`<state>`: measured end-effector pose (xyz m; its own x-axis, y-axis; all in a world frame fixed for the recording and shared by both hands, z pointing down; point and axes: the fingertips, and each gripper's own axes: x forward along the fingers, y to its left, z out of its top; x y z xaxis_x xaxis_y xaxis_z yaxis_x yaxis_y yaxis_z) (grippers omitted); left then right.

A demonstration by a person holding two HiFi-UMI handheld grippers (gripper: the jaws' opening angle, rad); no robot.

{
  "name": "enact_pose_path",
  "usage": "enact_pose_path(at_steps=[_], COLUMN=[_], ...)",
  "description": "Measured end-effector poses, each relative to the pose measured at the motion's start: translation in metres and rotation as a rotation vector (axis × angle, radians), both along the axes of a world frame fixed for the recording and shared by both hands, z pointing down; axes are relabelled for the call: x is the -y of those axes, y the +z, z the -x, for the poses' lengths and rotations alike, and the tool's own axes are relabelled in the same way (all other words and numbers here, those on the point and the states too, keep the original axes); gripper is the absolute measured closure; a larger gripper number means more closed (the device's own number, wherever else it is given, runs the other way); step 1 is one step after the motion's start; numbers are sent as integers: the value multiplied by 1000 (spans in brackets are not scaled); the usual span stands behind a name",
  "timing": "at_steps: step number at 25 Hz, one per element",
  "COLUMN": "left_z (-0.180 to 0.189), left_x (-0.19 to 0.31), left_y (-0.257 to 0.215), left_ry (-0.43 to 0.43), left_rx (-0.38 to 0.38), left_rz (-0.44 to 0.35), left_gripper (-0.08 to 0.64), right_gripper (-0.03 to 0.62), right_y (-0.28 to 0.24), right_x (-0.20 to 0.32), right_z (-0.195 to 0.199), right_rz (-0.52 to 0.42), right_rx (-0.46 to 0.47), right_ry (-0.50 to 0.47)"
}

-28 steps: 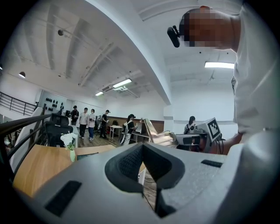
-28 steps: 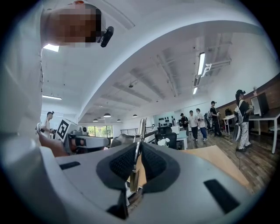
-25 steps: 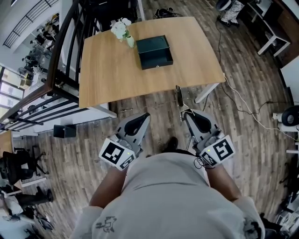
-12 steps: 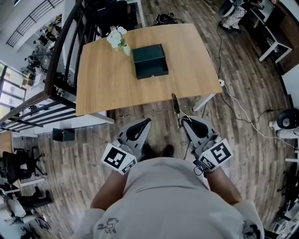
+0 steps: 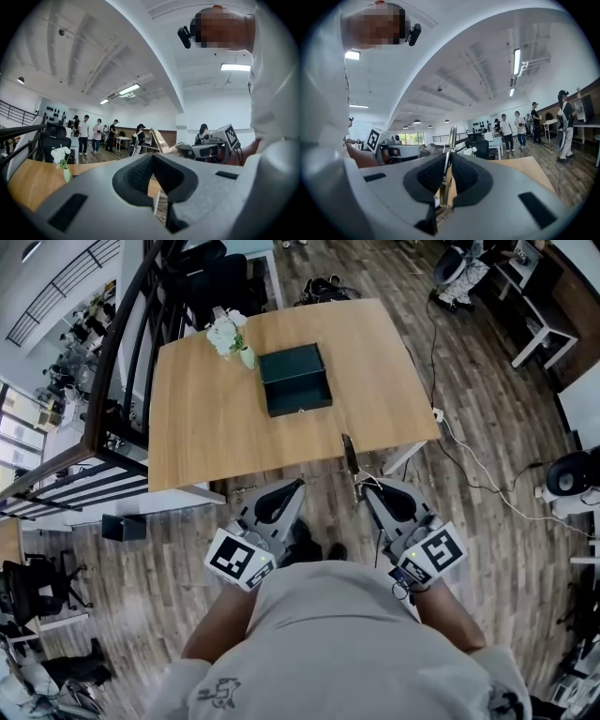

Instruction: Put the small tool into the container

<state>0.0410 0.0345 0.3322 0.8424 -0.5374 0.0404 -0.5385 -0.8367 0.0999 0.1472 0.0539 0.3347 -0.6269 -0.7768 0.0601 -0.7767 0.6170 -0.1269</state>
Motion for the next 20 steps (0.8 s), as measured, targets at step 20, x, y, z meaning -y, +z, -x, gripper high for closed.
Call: enact_pose_path(at_steps=[20], left_z=[88], left_x=[122], left_y=[-5], left_ry=[-46], left_rx=[-31], left_rz=[-19], left_gripper=[555], right_gripper=[557], right_y=[-11], right_x=[137], right_z=[99], right_rz=[-16], right_rx=[-40], right_ry=[-81])
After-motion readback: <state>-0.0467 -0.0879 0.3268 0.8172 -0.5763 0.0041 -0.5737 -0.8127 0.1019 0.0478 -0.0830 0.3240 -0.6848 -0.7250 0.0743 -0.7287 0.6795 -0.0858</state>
